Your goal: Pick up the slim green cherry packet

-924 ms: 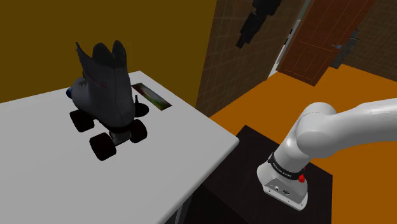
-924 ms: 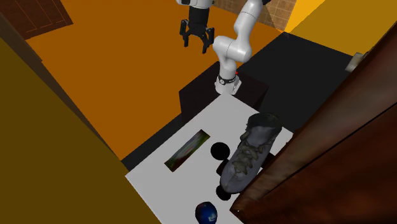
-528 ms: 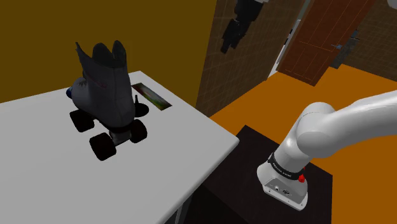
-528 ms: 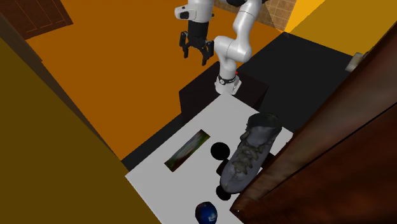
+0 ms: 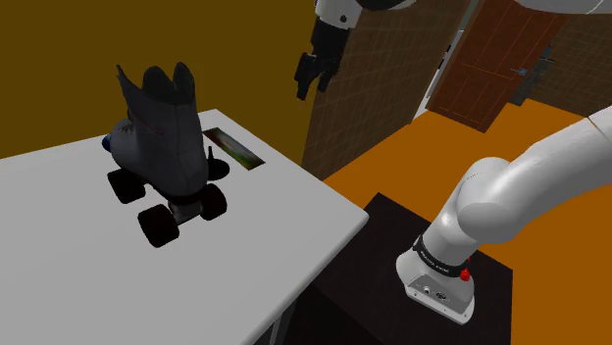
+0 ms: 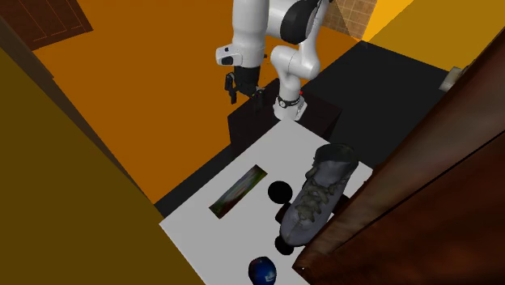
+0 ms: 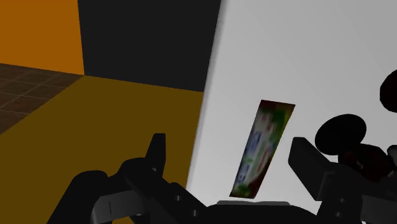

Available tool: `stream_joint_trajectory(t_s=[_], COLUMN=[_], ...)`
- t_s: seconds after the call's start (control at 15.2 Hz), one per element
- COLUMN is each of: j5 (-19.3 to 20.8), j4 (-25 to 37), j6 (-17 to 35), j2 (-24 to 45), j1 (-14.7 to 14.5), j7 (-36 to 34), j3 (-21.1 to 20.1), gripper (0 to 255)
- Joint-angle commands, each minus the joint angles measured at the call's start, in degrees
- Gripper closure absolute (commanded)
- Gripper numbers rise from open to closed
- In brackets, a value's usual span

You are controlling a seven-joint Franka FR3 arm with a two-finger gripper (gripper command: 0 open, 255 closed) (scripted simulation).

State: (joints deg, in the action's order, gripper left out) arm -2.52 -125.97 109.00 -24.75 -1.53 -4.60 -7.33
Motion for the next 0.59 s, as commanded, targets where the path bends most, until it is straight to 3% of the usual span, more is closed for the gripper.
stream_joint_trajectory(t_s=[0.0, 0.53], j5=[0.1, 2.5], j4=[1.6, 11.1], j6=[1.6, 6.2], j2=[3.9, 21.4], j1=[-0.2, -0.8], j7=[-2.3, -10.5], j3=[-1.4, -5.2], gripper=[0, 0])
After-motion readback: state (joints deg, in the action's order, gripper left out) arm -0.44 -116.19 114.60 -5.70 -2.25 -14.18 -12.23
